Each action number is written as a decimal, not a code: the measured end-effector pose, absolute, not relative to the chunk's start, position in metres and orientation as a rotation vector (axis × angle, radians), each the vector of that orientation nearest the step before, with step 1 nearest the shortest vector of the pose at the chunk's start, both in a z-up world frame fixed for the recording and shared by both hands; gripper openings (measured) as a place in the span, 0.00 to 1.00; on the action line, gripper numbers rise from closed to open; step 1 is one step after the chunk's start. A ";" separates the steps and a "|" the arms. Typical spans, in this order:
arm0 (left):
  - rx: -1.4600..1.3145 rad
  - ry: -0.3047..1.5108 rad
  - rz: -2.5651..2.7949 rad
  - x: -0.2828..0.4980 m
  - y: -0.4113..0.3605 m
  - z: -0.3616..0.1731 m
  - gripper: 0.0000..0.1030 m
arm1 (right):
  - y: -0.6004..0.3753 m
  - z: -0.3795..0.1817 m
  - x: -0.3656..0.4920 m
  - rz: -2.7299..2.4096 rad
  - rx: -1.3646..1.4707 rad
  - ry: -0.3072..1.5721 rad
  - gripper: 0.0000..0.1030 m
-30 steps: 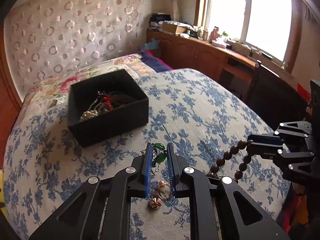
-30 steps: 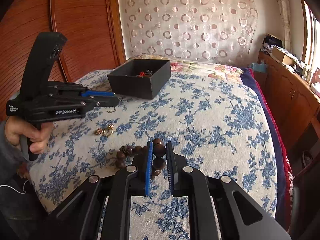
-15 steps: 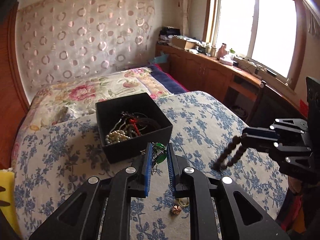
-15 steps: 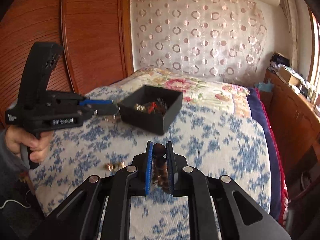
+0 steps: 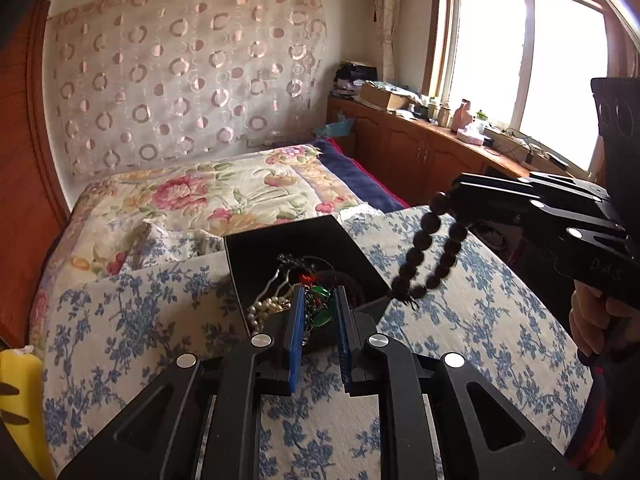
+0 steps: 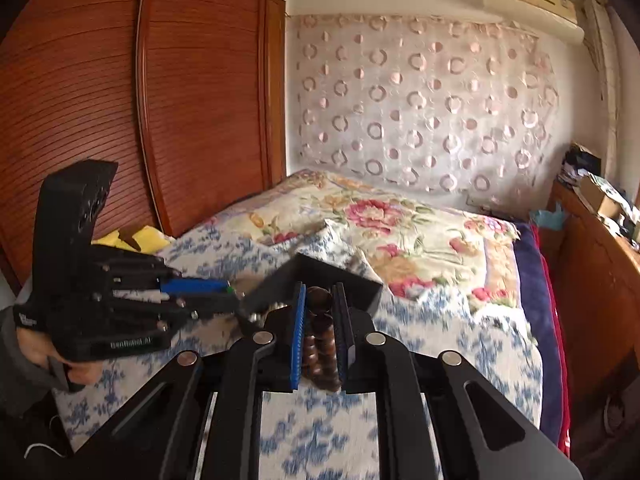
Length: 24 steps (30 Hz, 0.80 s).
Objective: Organize jewelry
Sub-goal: 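Carry the green pendant with the left tool while the right tool carries the wooden bracelet to the box, then open the left tool into the box while the right tool releases the wooden bracelet there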
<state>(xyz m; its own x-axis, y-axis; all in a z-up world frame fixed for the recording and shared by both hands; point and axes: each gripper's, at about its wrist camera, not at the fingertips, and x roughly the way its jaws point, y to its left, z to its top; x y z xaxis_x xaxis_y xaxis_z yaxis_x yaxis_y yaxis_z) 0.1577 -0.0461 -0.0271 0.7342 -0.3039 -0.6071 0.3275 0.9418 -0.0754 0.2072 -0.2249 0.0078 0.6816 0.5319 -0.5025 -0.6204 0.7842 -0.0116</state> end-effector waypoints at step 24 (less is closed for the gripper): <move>0.055 0.716 -0.307 0.245 -0.046 -0.048 0.13 | -0.209 -0.053 0.267 0.663 -0.161 0.668 0.30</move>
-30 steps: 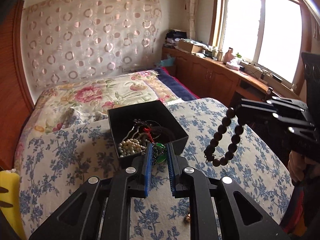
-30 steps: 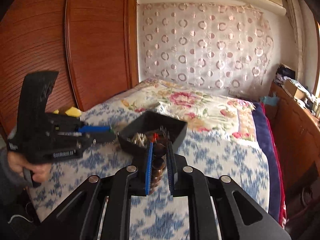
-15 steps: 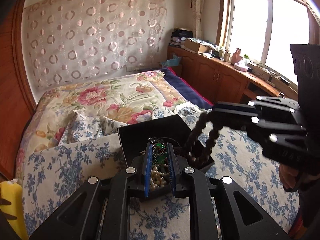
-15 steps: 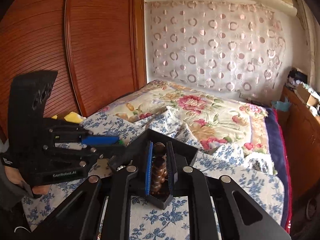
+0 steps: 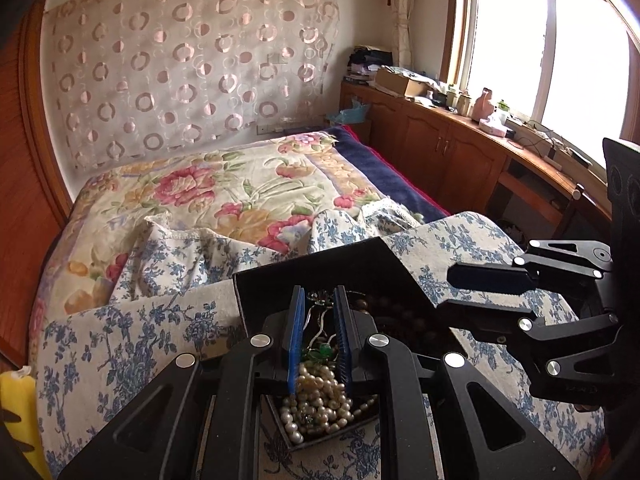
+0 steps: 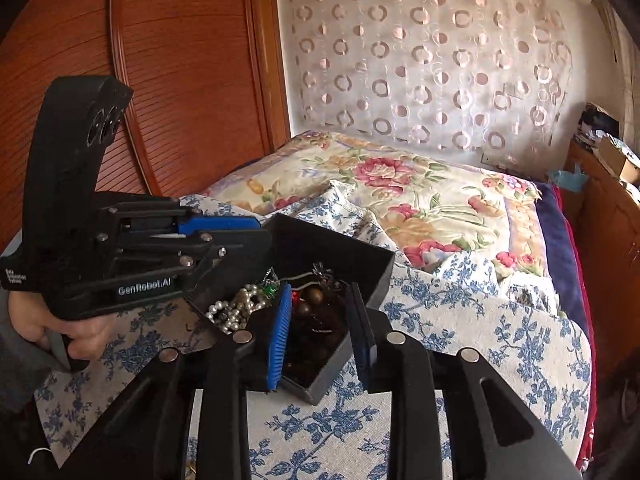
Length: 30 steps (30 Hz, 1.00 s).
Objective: Organize jewelry
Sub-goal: 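Open the left tool into the box while the right tool releases the wooden bracelet there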
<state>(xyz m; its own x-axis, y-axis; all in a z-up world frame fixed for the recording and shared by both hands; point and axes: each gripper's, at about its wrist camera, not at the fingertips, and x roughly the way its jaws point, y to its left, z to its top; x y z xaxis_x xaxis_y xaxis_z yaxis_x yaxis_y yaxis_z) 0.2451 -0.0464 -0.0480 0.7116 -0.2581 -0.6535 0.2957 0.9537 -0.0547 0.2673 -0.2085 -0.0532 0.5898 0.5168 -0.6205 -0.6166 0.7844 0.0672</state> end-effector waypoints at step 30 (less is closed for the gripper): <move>0.016 0.743 -0.311 0.126 -0.025 -0.073 0.52 | -0.215 -0.100 0.160 0.674 -0.174 0.780 0.29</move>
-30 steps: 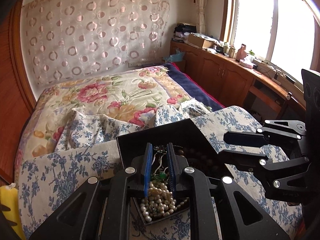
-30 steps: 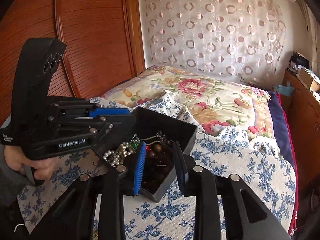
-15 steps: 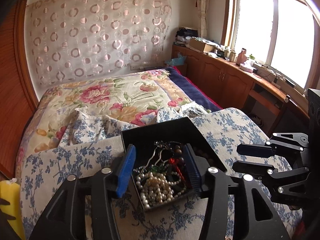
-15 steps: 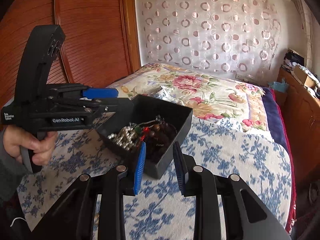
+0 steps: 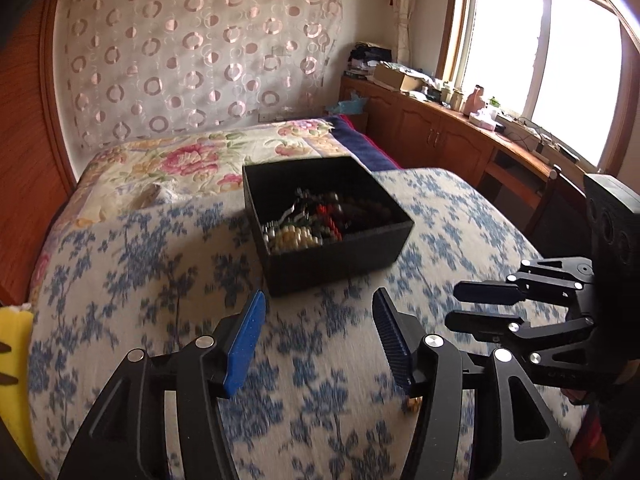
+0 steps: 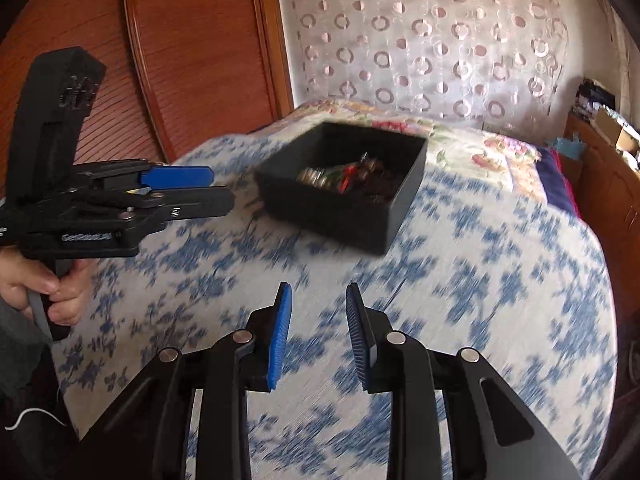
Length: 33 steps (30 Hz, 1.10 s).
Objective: Organize jewelry
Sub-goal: 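Close the right tool on the gold ring charm while the left tool approaches the gold flower charm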
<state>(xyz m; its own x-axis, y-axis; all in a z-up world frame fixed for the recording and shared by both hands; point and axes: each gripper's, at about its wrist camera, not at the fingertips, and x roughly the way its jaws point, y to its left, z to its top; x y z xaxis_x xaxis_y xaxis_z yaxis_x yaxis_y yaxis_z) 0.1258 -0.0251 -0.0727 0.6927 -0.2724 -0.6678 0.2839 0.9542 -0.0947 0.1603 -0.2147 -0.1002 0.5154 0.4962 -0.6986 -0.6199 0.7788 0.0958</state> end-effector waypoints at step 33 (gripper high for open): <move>0.095 0.875 -0.464 0.088 -0.083 -0.122 0.20 | -0.225 -0.110 0.155 0.658 -0.238 0.794 0.06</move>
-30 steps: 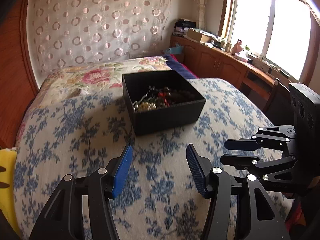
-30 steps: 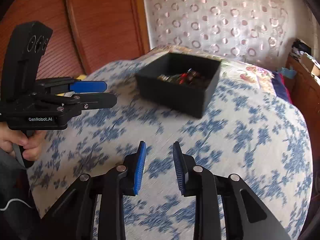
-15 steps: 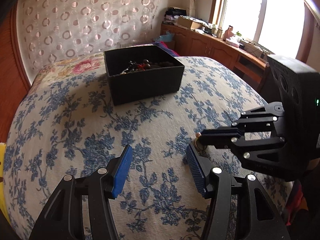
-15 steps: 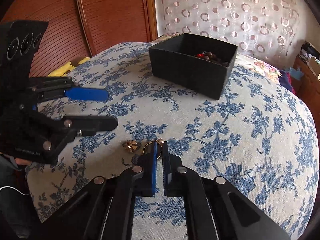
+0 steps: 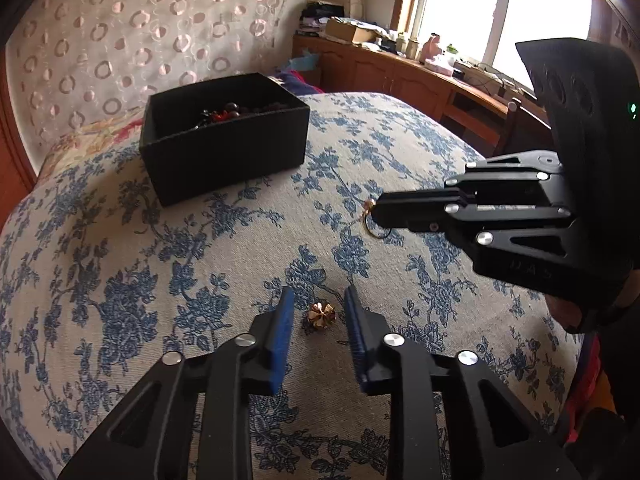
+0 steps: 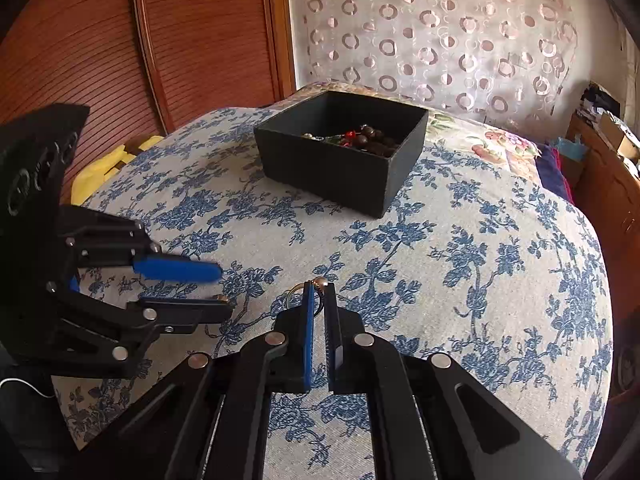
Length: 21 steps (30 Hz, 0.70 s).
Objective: Organize jewelry
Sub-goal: 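Close the right tool on the gold ring charm while the left tool approaches the gold flower charm, then grasp the gold flower charm with the left tool while the right tool carries the ring charm to the box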
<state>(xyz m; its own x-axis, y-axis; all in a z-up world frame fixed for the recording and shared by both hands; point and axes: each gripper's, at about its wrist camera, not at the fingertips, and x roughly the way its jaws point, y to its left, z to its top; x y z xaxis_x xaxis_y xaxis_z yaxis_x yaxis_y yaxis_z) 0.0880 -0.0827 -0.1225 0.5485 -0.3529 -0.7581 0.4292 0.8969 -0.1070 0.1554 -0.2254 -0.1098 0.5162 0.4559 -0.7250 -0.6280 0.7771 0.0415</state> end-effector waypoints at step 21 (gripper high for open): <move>0.061 0.775 -0.403 0.136 -0.061 -0.076 0.13 | -0.217 -0.065 0.215 0.658 -0.231 0.694 0.06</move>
